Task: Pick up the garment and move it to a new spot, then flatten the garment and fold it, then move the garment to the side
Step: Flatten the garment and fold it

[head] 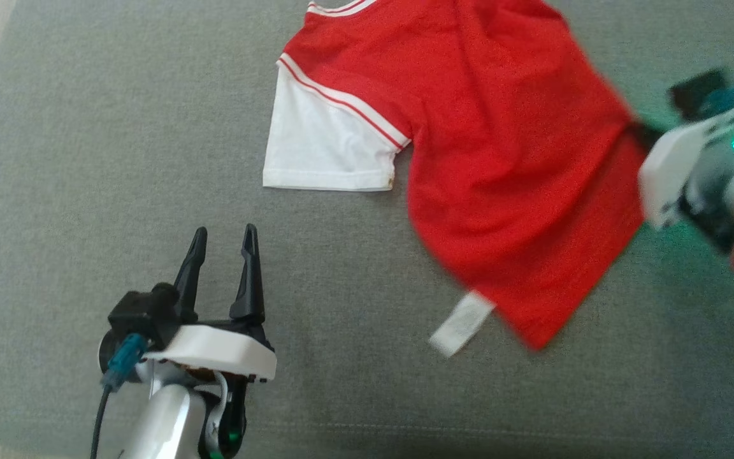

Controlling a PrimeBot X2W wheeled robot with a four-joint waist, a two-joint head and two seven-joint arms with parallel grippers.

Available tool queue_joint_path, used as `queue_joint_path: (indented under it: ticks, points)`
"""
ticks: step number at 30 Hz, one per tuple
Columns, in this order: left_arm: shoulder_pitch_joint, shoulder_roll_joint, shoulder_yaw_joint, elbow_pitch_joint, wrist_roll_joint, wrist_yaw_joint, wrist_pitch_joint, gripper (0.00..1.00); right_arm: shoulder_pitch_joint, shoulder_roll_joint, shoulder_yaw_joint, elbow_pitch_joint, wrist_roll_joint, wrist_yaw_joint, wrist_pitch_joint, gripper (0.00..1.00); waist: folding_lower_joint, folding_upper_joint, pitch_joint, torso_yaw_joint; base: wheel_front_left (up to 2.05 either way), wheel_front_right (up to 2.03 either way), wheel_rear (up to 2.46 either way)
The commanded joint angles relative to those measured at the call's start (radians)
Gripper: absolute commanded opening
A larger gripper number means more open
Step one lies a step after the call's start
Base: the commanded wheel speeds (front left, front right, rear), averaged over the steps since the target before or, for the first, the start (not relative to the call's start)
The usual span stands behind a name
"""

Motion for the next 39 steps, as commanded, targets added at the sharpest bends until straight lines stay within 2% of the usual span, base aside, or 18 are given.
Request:
queue_joint_path:
  ticks: [1, 13, 14, 16, 17, 25, 28, 31, 34, 39]
  points:
    - [-0.036, 0.004, 0.03, -0.035, 0.003, -0.002, -0.012, 1.0, -0.062, -0.031, -0.031, 0.016, -0.028, 0.007, -0.029, 0.0, 0.0, 0.0, 0.01, 0.012, 0.0, 0.0, 0.0]
    - [-0.061, 0.004, 0.004, -0.035, -0.001, -0.004, -0.012, 1.0, -0.271, -0.021, -0.127, 0.318, -0.278, 0.007, -0.15, 0.0, 0.0, 0.0, 0.048, 0.093, 0.0, 0.0, 0.0]
    - [-0.061, 0.004, 0.002, -0.035, -0.002, -0.004, -0.012, 1.0, -0.276, -0.017, -0.121, 0.326, -0.296, 0.007, -0.163, 0.08, 0.0, 0.0, 0.049, 0.097, 0.0, 0.0, 0.0]
    - [-0.062, 0.004, -0.001, -0.033, -0.003, -0.004, -0.012, 1.0, -0.286, -0.011, -0.12, 0.336, -0.316, 0.007, -0.201, 0.58, 0.0, 0.0, 0.049, 0.102, 0.0, 0.0, 0.0]
    - [-0.063, 0.004, -0.002, -0.032, -0.003, -0.002, -0.012, 1.0, -0.291, -0.009, -0.128, 0.343, -0.321, 0.007, -0.219, 1.0, 0.0, 0.0, 0.048, 0.102, 0.0, 0.0, 0.0]
    - [-0.059, 0.004, -0.001, -0.027, 0.001, -0.004, -0.012, 1.0, -0.286, 0.049, -0.19, 0.385, -0.333, 0.007, -0.307, 1.0, 0.0, 0.0, 0.008, 0.052, 0.0, 0.0, 0.0]
    - [-0.055, 0.004, 0.013, -0.017, 0.006, -0.006, -0.012, 1.0, -0.267, 0.107, -0.257, 0.39, -0.312, 0.007, -0.405, 1.0, 0.0, 0.0, -0.046, -0.001, 0.0, 0.0, 0.0]
    - [-0.052, 0.004, 0.03, -0.011, 0.009, -0.003, -0.012, 1.0, -0.235, 0.15, -0.299, 0.372, -0.302, 0.007, -0.45, 1.0, 0.0, 0.0, -0.087, -0.043, 0.0, 0.0, 0.0]
    - [-0.039, 0.004, 0.054, -0.005, 0.005, 0.005, -0.012, 1.0, -0.174, 0.198, -0.352, 0.312, -0.291, 0.007, -0.464, 1.0, 0.0, 0.0, -0.128, -0.088, 0.0, 0.0, 0.0]
    - [0.0, 0.004, 0.069, -0.002, -0.008, 0.012, -0.012, 1.0, 0.007, 0.247, -0.474, 0.092, -0.314, 0.007, -0.465, 1.0, 0.0, 0.0, -0.185, -0.138, 0.0, 0.0, 0.0]
